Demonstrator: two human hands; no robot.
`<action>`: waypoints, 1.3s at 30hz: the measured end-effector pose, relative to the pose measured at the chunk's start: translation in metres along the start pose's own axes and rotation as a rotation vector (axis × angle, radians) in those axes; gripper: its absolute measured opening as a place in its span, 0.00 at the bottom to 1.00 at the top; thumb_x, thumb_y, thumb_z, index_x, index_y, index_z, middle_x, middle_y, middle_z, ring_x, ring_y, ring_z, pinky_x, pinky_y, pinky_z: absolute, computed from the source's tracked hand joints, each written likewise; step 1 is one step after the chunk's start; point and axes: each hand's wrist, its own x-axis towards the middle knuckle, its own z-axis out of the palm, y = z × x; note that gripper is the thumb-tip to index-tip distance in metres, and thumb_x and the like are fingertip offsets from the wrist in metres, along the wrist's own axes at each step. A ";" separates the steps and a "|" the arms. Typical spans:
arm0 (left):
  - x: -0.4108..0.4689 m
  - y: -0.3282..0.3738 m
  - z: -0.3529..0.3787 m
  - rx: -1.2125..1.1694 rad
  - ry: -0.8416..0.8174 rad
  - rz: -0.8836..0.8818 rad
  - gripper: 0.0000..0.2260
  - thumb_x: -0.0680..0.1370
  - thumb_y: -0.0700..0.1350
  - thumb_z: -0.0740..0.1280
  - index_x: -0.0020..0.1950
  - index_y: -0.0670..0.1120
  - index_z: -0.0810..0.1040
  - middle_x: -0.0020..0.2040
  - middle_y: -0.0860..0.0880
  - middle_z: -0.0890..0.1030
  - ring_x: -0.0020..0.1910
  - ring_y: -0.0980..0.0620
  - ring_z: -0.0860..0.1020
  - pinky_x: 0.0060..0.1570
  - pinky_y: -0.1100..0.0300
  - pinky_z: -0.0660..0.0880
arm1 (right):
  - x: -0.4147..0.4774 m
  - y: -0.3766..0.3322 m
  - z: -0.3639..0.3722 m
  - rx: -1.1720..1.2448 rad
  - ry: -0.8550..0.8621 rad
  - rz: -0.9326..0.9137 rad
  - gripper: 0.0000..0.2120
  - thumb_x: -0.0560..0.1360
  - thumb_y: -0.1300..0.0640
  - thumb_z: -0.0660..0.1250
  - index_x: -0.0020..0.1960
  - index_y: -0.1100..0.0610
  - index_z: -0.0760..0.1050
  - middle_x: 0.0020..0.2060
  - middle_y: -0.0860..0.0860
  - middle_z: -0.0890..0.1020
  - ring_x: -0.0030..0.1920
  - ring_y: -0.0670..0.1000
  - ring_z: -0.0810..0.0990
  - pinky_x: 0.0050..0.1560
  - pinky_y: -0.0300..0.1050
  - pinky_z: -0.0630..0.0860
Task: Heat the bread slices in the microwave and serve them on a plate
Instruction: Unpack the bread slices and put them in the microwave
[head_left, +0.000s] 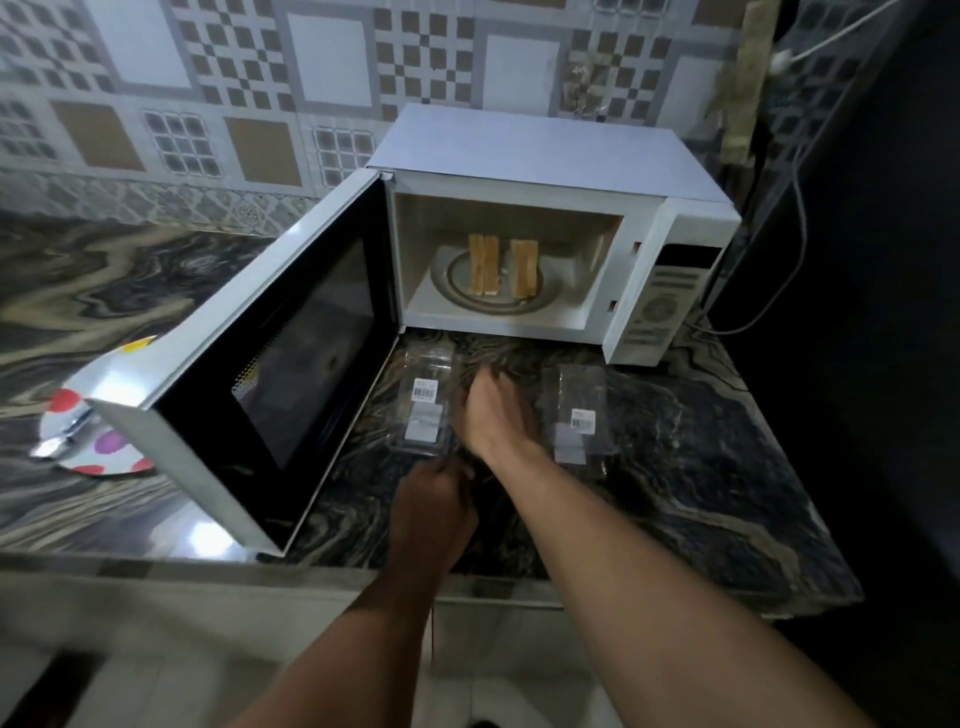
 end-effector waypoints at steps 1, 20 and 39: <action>-0.002 -0.005 -0.002 -0.008 0.020 -0.077 0.08 0.68 0.38 0.63 0.40 0.43 0.81 0.36 0.42 0.81 0.35 0.38 0.79 0.32 0.51 0.75 | -0.003 0.000 0.006 0.013 -0.004 -0.013 0.16 0.82 0.54 0.60 0.65 0.62 0.72 0.62 0.63 0.77 0.61 0.63 0.77 0.58 0.51 0.74; 0.060 -0.064 0.018 -0.530 0.076 -1.065 0.18 0.62 0.48 0.63 0.46 0.43 0.85 0.41 0.39 0.86 0.42 0.38 0.85 0.47 0.42 0.83 | -0.004 0.024 0.046 0.255 -0.084 0.156 0.12 0.74 0.60 0.68 0.57 0.56 0.81 0.54 0.57 0.85 0.57 0.57 0.82 0.54 0.43 0.77; 0.061 -0.032 -0.017 -0.449 0.093 -1.048 0.10 0.73 0.43 0.69 0.51 0.42 0.86 0.49 0.38 0.85 0.53 0.38 0.83 0.56 0.50 0.80 | -0.003 0.028 0.057 0.445 -0.044 0.390 0.11 0.74 0.59 0.70 0.56 0.58 0.77 0.56 0.57 0.83 0.58 0.58 0.81 0.46 0.37 0.68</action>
